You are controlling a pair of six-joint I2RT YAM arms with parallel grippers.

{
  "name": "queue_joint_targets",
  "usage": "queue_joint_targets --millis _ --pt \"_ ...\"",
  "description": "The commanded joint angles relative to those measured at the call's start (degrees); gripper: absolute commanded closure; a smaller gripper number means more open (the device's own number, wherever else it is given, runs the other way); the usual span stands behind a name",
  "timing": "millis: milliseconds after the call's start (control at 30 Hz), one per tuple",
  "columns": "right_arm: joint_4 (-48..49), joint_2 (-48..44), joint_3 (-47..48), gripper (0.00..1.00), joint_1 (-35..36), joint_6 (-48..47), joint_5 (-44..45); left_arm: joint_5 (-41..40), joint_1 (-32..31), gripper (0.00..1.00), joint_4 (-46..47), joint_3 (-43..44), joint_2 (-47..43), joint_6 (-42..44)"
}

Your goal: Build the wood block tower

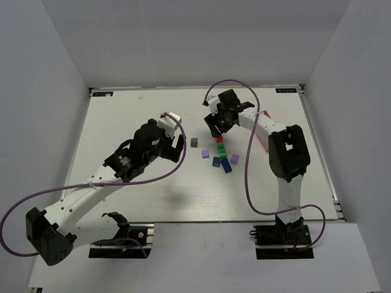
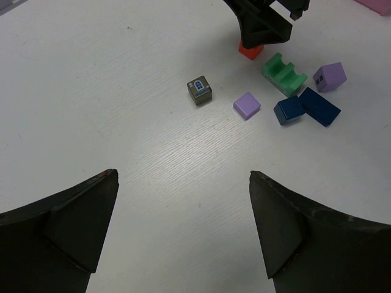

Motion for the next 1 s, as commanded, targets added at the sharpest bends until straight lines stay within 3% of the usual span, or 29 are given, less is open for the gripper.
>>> queue_joint_targets --millis 0,967 --pt "-1.48 1.33 3.17 0.36 0.20 -0.19 0.52 0.09 0.25 0.02 0.81 -0.49 -1.01 0.34" --pt "-2.62 5.64 4.41 0.41 0.38 0.51 2.37 0.09 0.25 0.01 0.81 -0.49 -1.00 0.34"
